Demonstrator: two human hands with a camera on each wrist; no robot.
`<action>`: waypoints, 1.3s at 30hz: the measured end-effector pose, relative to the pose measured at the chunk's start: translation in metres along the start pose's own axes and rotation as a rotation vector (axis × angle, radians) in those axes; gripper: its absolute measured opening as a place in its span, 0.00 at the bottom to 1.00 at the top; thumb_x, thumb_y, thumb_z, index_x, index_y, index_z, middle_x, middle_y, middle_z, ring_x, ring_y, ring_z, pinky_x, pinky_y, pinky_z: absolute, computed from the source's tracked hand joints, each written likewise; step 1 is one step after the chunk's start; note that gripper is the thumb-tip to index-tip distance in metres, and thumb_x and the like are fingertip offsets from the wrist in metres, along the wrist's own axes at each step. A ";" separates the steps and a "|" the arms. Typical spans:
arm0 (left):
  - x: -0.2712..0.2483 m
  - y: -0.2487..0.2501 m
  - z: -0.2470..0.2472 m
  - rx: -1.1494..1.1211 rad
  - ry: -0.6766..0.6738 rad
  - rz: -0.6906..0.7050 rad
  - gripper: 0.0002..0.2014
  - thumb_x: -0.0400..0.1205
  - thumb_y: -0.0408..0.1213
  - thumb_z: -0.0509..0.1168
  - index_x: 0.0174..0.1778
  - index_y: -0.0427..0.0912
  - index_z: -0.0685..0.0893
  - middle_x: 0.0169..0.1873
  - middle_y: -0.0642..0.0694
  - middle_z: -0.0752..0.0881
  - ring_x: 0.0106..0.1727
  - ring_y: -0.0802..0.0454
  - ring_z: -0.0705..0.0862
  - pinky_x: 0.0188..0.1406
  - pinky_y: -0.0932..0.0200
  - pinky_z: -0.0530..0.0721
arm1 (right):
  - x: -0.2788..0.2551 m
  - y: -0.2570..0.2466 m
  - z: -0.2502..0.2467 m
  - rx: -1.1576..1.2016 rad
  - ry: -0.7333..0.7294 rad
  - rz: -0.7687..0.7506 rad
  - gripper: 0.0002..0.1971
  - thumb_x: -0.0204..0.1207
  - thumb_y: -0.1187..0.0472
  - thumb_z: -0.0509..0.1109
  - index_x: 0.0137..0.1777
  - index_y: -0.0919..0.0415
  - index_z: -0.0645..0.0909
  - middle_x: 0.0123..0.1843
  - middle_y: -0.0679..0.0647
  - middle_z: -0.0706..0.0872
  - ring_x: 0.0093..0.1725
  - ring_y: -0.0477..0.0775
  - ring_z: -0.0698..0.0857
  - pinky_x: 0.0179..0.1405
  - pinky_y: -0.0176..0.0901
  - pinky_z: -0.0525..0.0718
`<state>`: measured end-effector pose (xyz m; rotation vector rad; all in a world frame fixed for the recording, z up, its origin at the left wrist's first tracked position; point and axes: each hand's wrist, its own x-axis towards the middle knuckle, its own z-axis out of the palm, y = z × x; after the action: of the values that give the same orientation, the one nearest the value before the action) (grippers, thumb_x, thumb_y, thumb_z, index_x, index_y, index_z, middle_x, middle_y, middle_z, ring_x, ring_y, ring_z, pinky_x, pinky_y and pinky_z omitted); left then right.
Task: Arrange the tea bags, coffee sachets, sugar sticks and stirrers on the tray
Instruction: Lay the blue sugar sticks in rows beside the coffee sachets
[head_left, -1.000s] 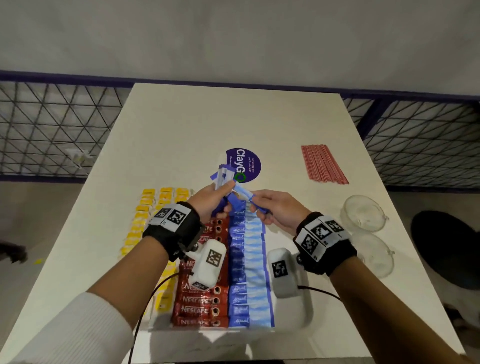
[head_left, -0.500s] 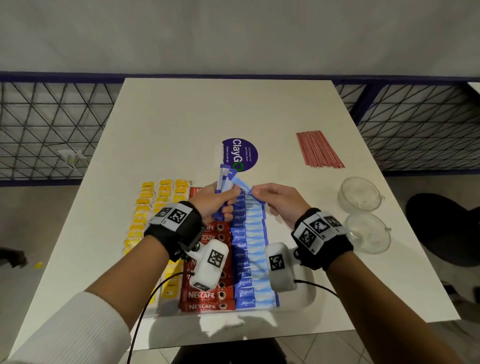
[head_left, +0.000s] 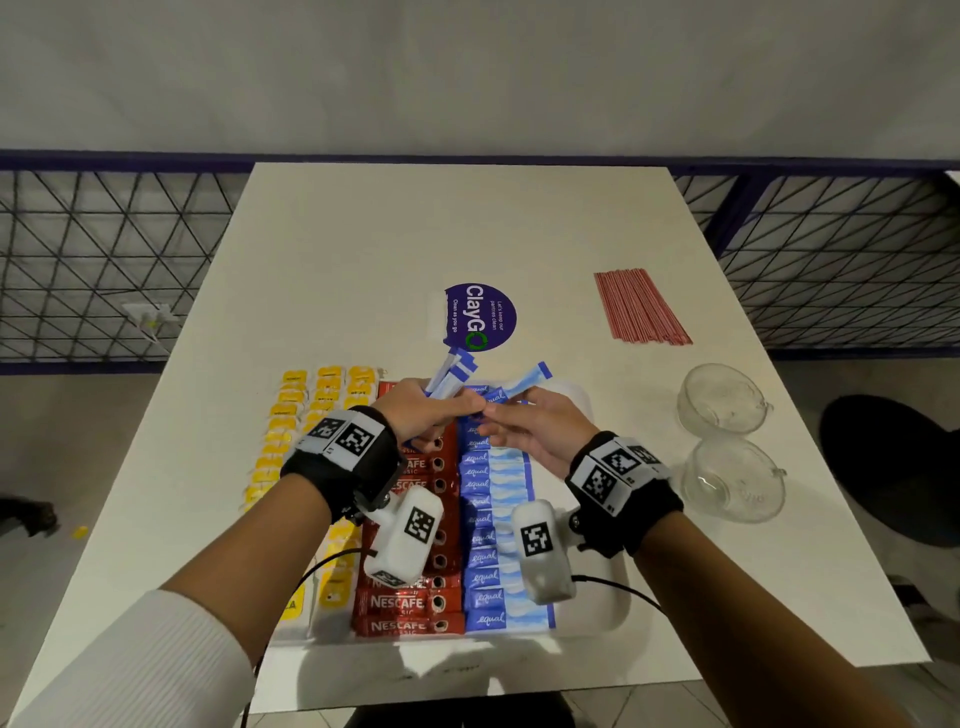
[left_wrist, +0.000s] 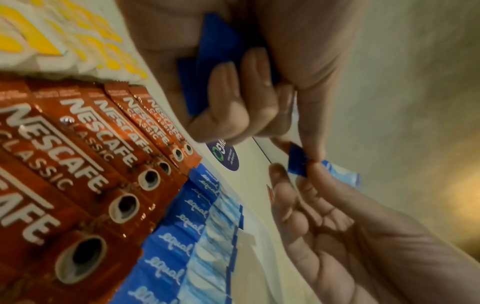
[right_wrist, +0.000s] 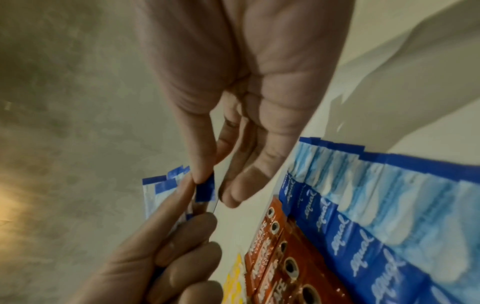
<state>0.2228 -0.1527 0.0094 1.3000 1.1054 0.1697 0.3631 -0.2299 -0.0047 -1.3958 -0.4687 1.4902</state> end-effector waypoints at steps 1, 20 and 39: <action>0.002 0.000 -0.001 0.044 0.014 -0.006 0.16 0.78 0.40 0.70 0.27 0.45 0.72 0.10 0.55 0.65 0.12 0.60 0.61 0.13 0.68 0.63 | 0.001 0.000 -0.002 -0.041 -0.005 0.015 0.06 0.76 0.71 0.68 0.50 0.68 0.74 0.39 0.59 0.83 0.32 0.48 0.85 0.29 0.32 0.84; 0.041 -0.004 0.004 0.738 0.150 -0.050 0.13 0.82 0.46 0.63 0.48 0.38 0.79 0.48 0.38 0.83 0.47 0.45 0.77 0.36 0.59 0.68 | 0.038 0.010 -0.054 -0.470 0.127 0.155 0.02 0.77 0.67 0.69 0.47 0.64 0.80 0.30 0.52 0.84 0.22 0.42 0.74 0.18 0.29 0.69; 0.055 -0.014 0.009 0.825 0.113 -0.054 0.13 0.81 0.44 0.65 0.57 0.41 0.80 0.55 0.41 0.84 0.56 0.45 0.82 0.48 0.59 0.73 | 0.053 0.016 -0.061 -0.550 0.132 0.168 0.04 0.73 0.66 0.72 0.40 0.63 0.79 0.30 0.53 0.86 0.21 0.44 0.75 0.20 0.32 0.73</action>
<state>0.2507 -0.1272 -0.0339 1.9986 1.3682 -0.2930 0.4205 -0.2133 -0.0612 -1.9903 -0.7281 1.4485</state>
